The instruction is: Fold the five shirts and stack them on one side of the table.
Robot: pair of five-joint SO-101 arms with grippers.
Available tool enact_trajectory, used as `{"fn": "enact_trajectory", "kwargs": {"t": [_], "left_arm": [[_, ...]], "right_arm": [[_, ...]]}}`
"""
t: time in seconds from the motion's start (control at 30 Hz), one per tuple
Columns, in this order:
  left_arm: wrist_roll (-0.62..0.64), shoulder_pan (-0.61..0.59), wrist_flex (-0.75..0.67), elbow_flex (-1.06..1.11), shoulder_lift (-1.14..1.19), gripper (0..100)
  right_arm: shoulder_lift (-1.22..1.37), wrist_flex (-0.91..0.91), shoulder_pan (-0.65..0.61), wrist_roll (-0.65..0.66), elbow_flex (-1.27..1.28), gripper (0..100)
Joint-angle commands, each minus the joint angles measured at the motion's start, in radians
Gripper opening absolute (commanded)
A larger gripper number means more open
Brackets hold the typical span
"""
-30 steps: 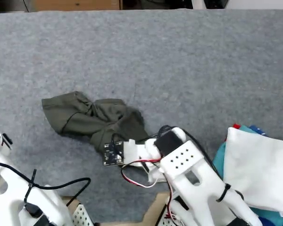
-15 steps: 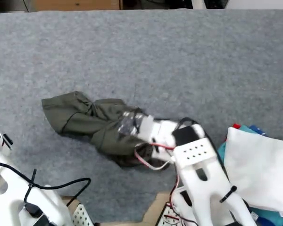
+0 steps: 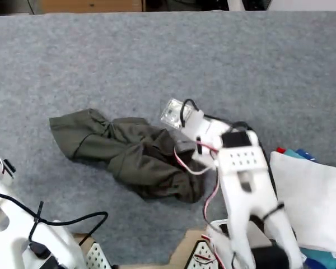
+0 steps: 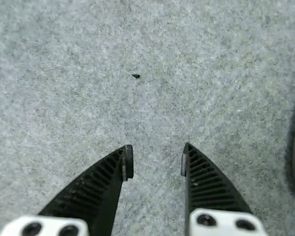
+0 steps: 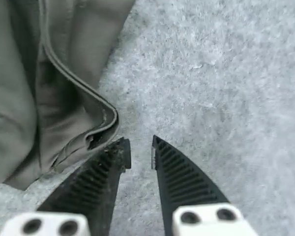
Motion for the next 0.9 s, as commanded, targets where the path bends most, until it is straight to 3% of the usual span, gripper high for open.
{"fn": "enact_trajectory", "kwargs": {"t": [0.0,0.37,0.6,0.73,0.87], "left_arm": [[0.000,0.006,-0.008,-0.006,-0.013,17],[0.000,0.003,-0.008,-0.006,-0.013,17],[0.000,0.011,-0.015,0.032,-0.013,17],[-0.002,0.011,-0.015,0.058,-0.015,17],[-0.005,0.011,-0.015,0.058,-0.016,17]], "right_arm": [[0.099,0.061,0.013,-0.044,-0.133,8.7],[0.119,0.514,0.021,-0.087,-0.467,8.7],[0.128,0.568,-0.019,-0.422,-0.456,8.7],[0.128,0.574,-0.137,-0.614,-0.420,8.7],[0.128,0.578,-0.243,-0.724,-0.415,8.7]]}}
